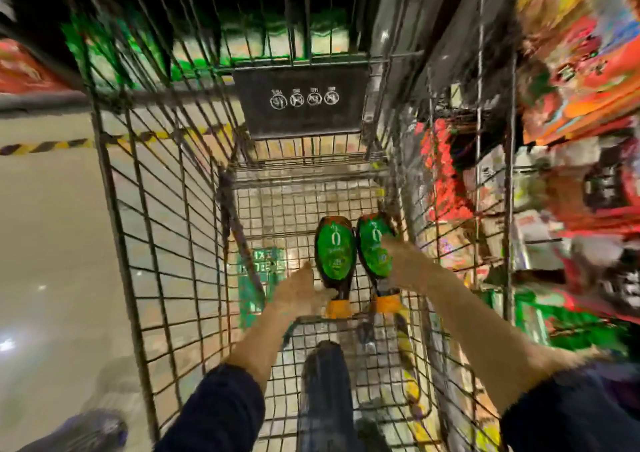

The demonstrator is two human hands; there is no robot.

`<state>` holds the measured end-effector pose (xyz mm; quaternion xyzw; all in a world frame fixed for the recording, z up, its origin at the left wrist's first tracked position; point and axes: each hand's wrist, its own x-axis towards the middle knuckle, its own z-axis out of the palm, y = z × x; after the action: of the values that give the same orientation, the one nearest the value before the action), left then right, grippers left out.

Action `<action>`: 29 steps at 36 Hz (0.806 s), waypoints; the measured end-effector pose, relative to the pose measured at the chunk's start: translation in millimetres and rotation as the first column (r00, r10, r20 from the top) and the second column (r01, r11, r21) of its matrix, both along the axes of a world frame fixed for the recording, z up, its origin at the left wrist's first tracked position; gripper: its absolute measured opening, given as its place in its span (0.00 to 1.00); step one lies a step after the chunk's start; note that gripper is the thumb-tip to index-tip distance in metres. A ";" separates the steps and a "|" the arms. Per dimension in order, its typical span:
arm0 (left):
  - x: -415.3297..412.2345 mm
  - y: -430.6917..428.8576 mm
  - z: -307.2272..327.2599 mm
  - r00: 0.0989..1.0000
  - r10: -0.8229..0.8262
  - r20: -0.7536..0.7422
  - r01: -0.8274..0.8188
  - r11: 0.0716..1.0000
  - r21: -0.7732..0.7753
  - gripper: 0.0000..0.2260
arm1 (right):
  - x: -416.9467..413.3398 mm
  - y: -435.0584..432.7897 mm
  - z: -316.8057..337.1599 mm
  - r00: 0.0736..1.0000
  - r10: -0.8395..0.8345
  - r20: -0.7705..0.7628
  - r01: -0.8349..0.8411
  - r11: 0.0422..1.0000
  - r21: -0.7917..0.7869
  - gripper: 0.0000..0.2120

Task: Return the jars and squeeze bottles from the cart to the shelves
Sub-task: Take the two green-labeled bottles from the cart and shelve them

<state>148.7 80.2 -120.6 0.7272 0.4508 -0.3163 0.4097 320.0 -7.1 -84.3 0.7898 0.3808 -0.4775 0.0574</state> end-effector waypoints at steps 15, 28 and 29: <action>16.1 -28.8 -65.5 0.891 0.425 0.159 -0.420 0.905 -0.068 0.37 | 9.6 -7.7 -50.0 0.999 -0.037 0.007 0.037 0.998 -0.055 0.33; 6.1 -9.6 -49.0 0.855 0.495 0.154 -0.454 0.858 -0.241 0.31 | 7.2 -1.1 -57.8 0.987 -0.089 0.137 0.116 0.973 -0.198 0.38; 4.5 -8.0 -45.7 0.848 0.504 0.162 -0.459 0.853 -0.250 0.30 | 7.6 -0.3 -56.7 0.985 -0.098 0.142 0.127 0.969 -0.211 0.38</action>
<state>153.2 72.2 -166.3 0.5754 0.5366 -0.1638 0.5951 327.6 -7.4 -140.9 0.8285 0.2758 -0.4663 0.1416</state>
